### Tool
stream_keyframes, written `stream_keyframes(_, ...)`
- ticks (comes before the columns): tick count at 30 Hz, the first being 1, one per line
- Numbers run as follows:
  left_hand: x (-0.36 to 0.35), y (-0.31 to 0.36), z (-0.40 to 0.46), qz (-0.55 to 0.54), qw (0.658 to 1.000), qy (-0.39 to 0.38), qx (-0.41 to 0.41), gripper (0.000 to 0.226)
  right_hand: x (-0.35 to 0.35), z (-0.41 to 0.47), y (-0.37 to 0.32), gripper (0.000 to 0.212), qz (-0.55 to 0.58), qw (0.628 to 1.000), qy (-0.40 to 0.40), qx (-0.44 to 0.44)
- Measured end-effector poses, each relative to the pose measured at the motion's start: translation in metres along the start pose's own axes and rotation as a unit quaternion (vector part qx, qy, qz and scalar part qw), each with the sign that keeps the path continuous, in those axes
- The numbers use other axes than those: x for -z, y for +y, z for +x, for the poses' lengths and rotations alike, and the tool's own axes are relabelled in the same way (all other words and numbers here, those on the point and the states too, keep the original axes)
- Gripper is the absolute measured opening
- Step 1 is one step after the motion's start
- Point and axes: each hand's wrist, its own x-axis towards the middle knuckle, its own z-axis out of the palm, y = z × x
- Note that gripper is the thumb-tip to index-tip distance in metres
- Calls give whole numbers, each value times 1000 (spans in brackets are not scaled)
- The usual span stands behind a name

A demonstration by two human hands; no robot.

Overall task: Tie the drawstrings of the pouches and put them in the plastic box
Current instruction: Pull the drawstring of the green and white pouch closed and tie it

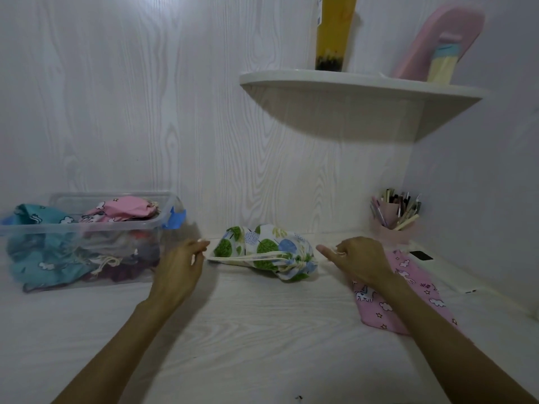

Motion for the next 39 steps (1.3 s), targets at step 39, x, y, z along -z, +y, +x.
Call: stream_keyframes(39,99,137,85,-244,947,-183,-104,44,90,71,-122,66,83,973,-137,165)
